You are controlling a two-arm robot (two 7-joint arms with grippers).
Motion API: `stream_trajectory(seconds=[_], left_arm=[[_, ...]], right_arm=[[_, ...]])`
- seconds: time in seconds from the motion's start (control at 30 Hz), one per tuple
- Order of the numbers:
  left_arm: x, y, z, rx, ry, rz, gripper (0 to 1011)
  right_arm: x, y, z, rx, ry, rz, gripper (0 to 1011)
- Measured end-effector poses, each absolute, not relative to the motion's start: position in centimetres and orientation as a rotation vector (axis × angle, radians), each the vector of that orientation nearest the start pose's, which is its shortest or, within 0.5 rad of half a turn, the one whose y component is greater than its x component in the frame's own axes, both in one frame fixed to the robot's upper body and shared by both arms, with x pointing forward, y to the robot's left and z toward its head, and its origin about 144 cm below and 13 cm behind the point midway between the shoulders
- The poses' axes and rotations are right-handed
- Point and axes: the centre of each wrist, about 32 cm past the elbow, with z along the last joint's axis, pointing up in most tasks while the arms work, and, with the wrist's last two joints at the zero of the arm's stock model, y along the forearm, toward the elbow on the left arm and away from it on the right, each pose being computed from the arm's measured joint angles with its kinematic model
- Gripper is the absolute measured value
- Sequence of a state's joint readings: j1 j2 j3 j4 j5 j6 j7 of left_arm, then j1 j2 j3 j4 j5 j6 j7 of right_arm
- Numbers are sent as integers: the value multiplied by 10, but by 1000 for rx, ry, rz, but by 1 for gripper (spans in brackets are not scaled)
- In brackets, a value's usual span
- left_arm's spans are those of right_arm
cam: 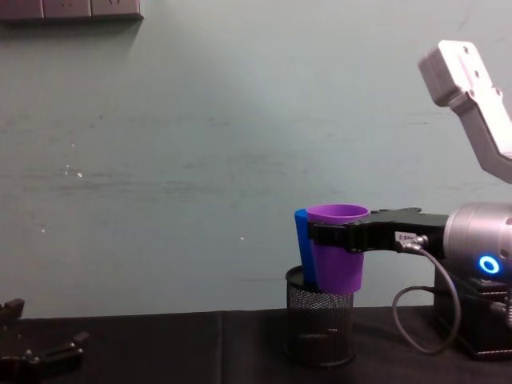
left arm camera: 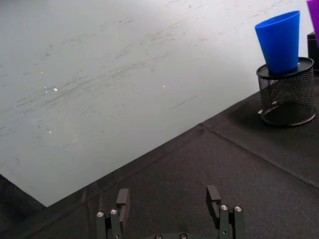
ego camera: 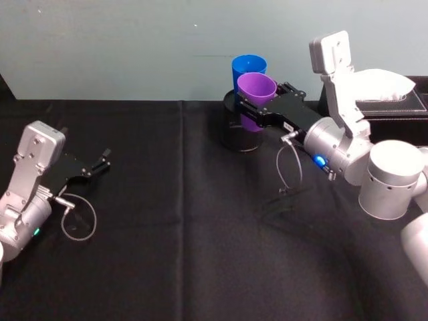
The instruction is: Pick up one cup with a gripper and tap it against the other cup.
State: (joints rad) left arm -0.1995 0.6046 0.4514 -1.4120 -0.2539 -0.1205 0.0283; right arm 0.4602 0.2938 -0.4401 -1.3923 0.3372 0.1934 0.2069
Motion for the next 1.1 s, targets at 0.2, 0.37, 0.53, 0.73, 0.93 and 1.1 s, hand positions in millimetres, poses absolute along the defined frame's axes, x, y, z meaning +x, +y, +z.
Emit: stream_trajectory(seconds=[0.2, 0.37, 0.53, 0.73, 0.93, 1.1], left_arm=[[489, 310, 1140, 304, -285, 1248, 1005], [489, 310, 1140, 304, -285, 1248, 1005], [489, 310, 1140, 304, -285, 1248, 1005], [489, 310, 1140, 304, -285, 1248, 1005], [489, 310, 1140, 304, -285, 1248, 1005], [489, 310, 1140, 304, -285, 1248, 1005]], right_arm=[[572, -195, 1227, -126, -31, -1034, 734], [581, -193, 1227, -128, -33, -1040, 734], [587, -190, 1228, -127, -39, -1041, 734], [594, -187, 1229, -123, -44, -1047, 734], [599, -185, 1231, -118, -46, -1052, 734], [600, -184, 1231, -112, -44, -1047, 734]])
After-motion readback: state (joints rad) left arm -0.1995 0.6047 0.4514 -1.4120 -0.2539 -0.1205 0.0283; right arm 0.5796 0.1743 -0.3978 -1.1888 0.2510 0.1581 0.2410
